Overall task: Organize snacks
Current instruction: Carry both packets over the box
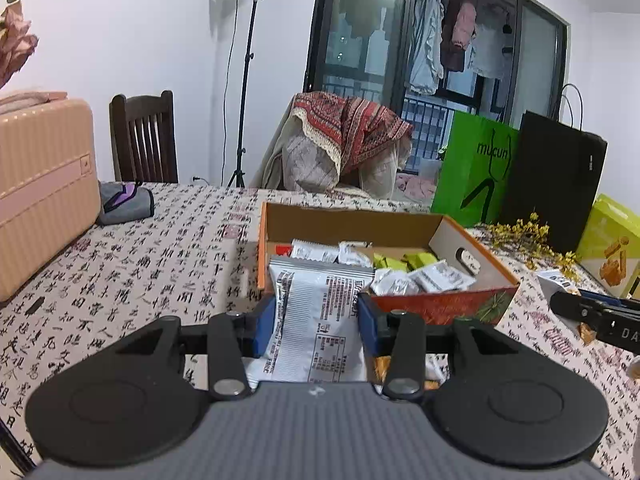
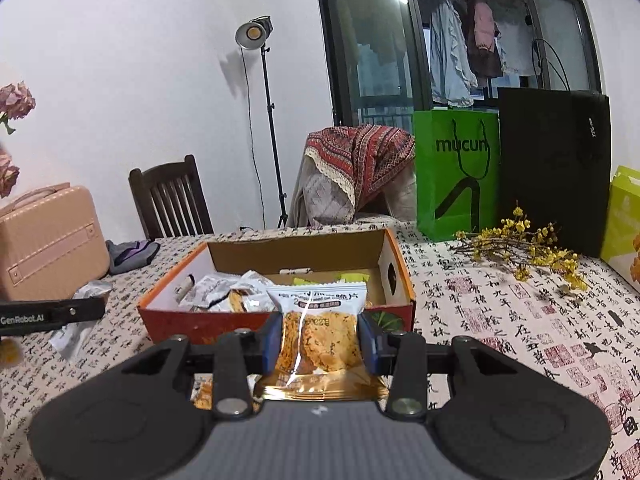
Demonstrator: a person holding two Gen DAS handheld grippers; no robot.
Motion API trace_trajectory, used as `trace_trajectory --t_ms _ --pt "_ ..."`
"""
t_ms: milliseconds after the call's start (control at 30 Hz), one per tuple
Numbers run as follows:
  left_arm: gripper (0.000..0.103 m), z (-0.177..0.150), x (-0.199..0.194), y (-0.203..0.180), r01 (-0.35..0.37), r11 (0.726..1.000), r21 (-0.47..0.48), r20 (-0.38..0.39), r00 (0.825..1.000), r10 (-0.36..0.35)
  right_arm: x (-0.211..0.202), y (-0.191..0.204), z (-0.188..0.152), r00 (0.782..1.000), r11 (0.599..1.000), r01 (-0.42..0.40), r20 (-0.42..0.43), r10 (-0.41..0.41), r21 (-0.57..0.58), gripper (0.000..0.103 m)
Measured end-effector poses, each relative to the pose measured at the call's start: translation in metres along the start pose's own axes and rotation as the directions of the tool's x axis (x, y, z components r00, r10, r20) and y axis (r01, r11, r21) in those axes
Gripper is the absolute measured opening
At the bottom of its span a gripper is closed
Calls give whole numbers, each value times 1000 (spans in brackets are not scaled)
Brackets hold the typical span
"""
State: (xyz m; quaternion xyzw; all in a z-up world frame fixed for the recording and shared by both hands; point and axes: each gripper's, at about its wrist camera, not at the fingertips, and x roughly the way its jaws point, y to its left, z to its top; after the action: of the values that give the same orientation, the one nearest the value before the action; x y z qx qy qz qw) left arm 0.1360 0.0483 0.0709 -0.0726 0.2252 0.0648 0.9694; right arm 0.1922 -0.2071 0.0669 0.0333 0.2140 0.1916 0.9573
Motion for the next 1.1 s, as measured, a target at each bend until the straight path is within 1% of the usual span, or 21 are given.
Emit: trace_trajectory --t_ms 167,333,800,933,1100 --pt "43 13 4 -5 8 1000 -8 25 1000 -7 7 -2 12 1000 1000 3 19 -3 8 39" --pt "43 26 17 -15 16 1000 -11 36 999 -16 22 -3 27 1000 1000 0 23 0 7 39" --pt "43 63 78 -30 24 999 -42 33 999 -22 81 -7 69 1000 1000 2 29 -2 -1 39" --pt "43 69 99 -33 9 998 -57 24 1000 -8 102 -6 75 1000 1000 -1 19 1 3 39" --pt "44 73 127 -33 -11 997 -80 15 1000 12 132 -9 75 1000 1000 -8 6 8 25 39"
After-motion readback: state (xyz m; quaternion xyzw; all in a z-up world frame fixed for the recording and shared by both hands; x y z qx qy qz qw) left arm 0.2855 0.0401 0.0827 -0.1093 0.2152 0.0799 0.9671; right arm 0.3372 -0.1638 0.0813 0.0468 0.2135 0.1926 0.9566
